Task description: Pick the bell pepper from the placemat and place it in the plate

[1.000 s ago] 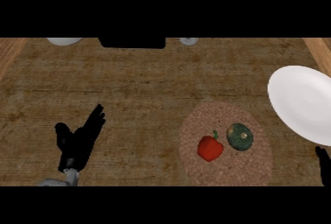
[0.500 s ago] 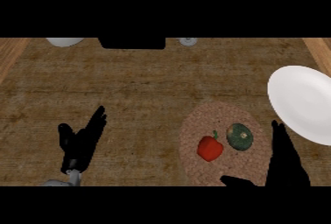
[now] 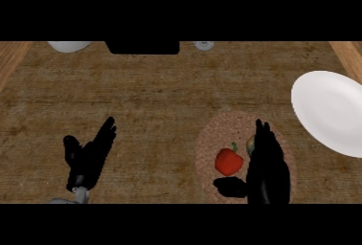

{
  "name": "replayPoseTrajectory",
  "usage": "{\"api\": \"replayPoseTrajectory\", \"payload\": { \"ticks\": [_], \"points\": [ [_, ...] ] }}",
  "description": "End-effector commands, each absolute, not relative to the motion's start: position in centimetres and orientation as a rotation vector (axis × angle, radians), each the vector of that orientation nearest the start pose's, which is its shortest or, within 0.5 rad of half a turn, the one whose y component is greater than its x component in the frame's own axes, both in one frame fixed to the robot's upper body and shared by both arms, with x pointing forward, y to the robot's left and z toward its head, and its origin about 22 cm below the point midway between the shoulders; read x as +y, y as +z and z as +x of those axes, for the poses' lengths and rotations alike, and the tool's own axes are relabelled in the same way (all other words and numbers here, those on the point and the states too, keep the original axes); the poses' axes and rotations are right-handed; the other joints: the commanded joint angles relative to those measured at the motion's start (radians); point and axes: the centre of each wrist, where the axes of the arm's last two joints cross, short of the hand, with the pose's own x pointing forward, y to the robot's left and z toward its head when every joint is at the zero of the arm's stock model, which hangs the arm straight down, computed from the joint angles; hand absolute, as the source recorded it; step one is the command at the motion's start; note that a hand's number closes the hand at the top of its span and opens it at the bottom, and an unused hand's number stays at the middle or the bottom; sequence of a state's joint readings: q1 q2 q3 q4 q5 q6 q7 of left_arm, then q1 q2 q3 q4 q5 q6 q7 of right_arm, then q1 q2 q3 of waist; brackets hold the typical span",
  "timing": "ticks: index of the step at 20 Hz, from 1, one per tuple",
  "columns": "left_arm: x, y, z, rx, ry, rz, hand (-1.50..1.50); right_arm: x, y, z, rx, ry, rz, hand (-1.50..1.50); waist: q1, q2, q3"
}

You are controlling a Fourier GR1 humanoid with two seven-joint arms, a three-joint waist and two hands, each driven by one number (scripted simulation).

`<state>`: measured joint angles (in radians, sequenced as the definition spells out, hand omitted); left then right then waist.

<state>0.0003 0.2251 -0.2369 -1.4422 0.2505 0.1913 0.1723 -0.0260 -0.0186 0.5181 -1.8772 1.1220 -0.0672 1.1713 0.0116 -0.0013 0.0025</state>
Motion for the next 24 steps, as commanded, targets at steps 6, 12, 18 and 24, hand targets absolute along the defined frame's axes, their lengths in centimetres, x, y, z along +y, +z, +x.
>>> {"api": "replayPoseTrajectory", "payload": {
  "ticks": [6,12,18,24],
  "points": [
    [24.0,-3.8,22.8,-1.191,-0.025,-0.008,0.0,-10.0,4.8,21.7,-0.748,0.375,-1.043,-1.5,-0.006,0.002,-0.003],
    [24.0,-3.6,23.6,-1.179,-0.004,0.015,0.0,-10.4,5.2,22.1,-0.712,0.387,-1.05,-1.5,-0.013,0.002,-0.003],
    [23.3,-3.9,23.1,-1.199,-0.014,0.003,0.0,-9.6,4.6,22.6,-0.69,0.433,-1.006,-1.5,-0.009,0.001,-0.003],
    [24.2,-4.1,24.1,-1.201,-0.003,-0.002,0.0,-9.9,1.0,23.3,-0.659,0.574,-0.954,1.5,-0.01,0.002,-0.003]
  ]
}}
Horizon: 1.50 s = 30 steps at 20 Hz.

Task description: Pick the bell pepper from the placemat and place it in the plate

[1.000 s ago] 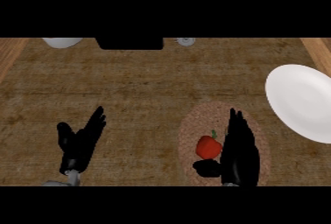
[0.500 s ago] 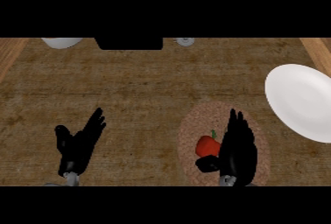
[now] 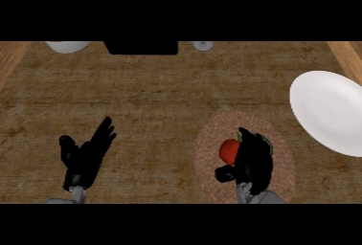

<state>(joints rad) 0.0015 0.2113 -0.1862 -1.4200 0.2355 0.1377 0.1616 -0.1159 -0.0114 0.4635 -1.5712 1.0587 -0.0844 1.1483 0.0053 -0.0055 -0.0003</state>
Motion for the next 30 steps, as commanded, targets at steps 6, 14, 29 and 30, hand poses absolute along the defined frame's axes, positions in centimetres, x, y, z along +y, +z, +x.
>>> {"api": "replayPoseTrajectory", "payload": {
  "ticks": [6,14,29,30],
  "points": [
    [25.2,-3.3,22.3,-1.184,-0.009,0.003,0.0,-10.7,0.3,24.6,-0.665,0.587,-1.055,1.5,0.0,0.005,0.0],
    [24.9,-3.4,24.0,-1.191,0.004,0.025,0.0,-10.0,3.7,24.0,-0.96,0.487,-1.25,1.5,-0.013,0.003,0.0],
    [24.2,-4.0,22.7,-1.18,-0.009,0.011,0.0,-12.0,7.7,21.0,-1.57,0.335,-1.147,1.5,-0.009,0.004,0.001],
    [22.9,-3.2,23.2,-1.193,0.0,0.003,0.0,-12.3,7.9,20.8,-1.558,0.26,-1.151,1.5,-0.012,0.004,0.001]
  ]
}}
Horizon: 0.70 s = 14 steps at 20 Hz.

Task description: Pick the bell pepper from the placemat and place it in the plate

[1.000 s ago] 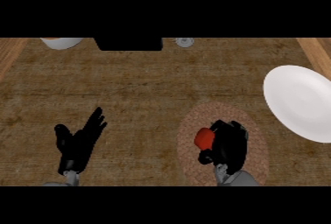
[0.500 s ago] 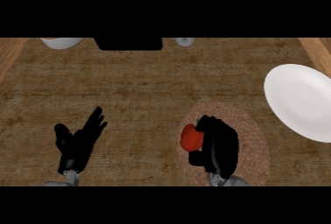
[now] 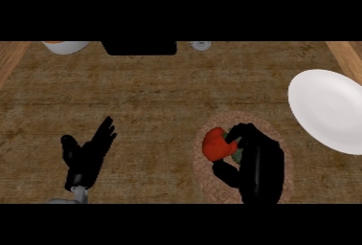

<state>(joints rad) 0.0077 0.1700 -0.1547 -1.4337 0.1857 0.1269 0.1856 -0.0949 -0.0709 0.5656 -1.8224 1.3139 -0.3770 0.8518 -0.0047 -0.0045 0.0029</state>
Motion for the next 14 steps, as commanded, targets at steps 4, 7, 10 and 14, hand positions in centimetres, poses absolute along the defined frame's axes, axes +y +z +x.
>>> {"api": "replayPoseTrajectory", "payload": {
  "ticks": [4,7,10,14],
  "points": [
    [24.1,-2.4,23.3,-1.182,-0.005,-0.004,0.0,-15.1,6.5,21.6,-1.526,0.106,-1.157,1.5,0.004,0.005,-0.002],
    [24.3,-3.0,23.0,-1.176,-0.011,0.0,0.0,-17.7,7.9,22.4,-1.557,-0.012,-1.141,1.5,0.004,0.005,-0.002],
    [22.8,-2.6,23.9,-1.189,-0.008,-0.002,0.0,-20.0,6.4,23.5,-1.608,-0.099,-1.149,1.5,0.005,0.006,-0.002],
    [23.5,-1.7,22.9,-1.175,-0.01,-0.01,0.0,-27.1,5.7,25.0,-1.584,-0.097,-1.264,1.5,0.011,0.005,-0.001]
  ]
}}
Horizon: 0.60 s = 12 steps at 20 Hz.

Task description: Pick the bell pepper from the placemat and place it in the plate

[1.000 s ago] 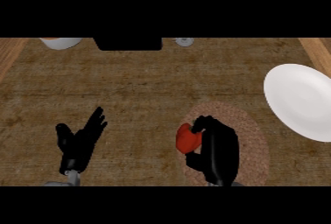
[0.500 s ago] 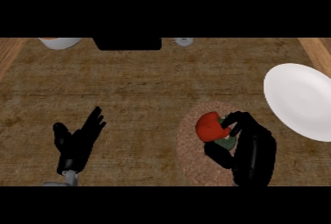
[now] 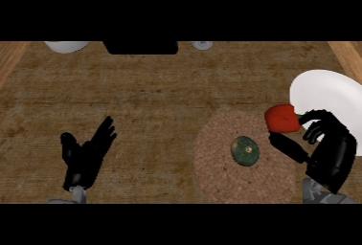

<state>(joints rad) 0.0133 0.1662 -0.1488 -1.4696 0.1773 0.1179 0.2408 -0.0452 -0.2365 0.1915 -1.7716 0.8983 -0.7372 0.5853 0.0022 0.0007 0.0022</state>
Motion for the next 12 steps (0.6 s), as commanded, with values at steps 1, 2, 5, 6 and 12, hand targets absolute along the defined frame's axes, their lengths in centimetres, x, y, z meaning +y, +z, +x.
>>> {"api": "replayPoseTrajectory", "payload": {
  "ticks": [1,2,5,6,12],
  "points": [
    [24.6,-4.1,24.0,-1.189,-0.008,0.008,0.0,-28.0,6.5,26.2,-1.565,-0.09,-1.278,1.5,-0.002,0.003,-0.001],
    [24.1,-3.0,23.0,-1.192,-0.007,-0.007,0.0,-29.4,5.8,26.2,-1.542,-0.098,-1.325,1.5,0.003,0.001,-0.001],
    [24.7,-2.5,24.0,-1.2,-0.025,-0.004,0.0,-33.4,6.2,28.6,-1.543,-0.164,-1.365,1.5,0.008,0.004,0.0],
    [24.2,-2.7,23.5,-1.189,-0.019,0.008,0.0,-35.0,4.8,27.7,-1.506,-0.185,-1.39,1.5,0.007,0.004,0.001],
    [23.2,-3.3,24.5,-1.21,-0.026,-0.008,0.0,-40.1,5.1,31.5,-1.549,-0.187,-1.351,1.5,0.013,0.008,0.001]
  ]
}}
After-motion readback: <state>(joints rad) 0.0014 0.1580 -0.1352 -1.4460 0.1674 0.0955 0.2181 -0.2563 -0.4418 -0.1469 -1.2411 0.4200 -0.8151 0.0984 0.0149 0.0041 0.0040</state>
